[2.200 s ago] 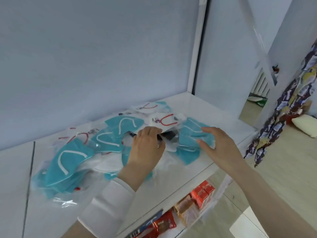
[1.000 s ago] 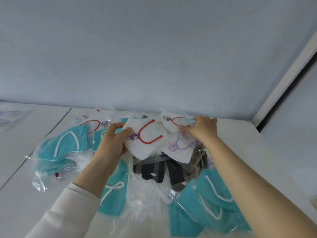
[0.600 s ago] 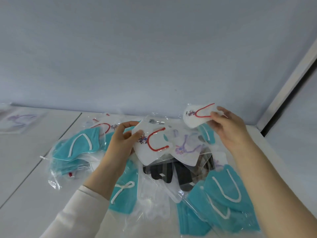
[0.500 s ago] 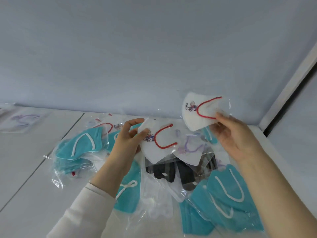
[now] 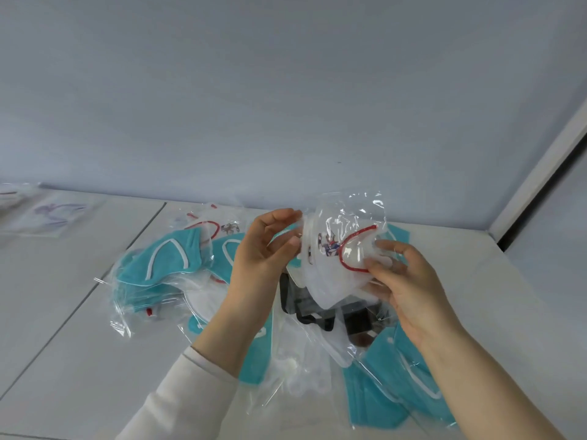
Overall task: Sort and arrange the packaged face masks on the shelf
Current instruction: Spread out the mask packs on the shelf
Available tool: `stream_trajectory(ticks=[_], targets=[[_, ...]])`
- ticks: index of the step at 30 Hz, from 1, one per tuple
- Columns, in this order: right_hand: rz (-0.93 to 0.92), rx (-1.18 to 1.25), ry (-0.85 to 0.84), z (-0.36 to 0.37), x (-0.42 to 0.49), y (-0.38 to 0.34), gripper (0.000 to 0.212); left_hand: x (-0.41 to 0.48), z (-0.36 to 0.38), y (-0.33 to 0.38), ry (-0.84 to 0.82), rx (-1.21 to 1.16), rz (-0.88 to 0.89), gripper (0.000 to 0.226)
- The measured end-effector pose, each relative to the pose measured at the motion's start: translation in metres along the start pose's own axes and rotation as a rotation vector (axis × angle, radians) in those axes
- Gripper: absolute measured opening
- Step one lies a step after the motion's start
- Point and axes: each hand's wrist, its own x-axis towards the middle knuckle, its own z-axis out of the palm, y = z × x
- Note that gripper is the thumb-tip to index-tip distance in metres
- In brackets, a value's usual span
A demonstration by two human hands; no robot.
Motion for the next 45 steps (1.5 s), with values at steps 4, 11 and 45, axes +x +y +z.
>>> stream_trajectory(ticks=[4,11,45], targets=[[-0.065,-0.01,-0.029,0.007,0.002,-0.001,0.029,-0.002,-0.001,0.007,0.078,-0.245,-0.009,0.032],[-0.044,0.118,-0.295,0.028,0.003,-0.013,0.061,-0.013,-0.022,0.012,-0.129,-0.212,-0.431,0.069],[-0.274,-0.805,-0.187,0.225,0.093,-0.005,0.02,-0.011,-0.224,0.075,0.446,0.073,-0.174,0.024]])
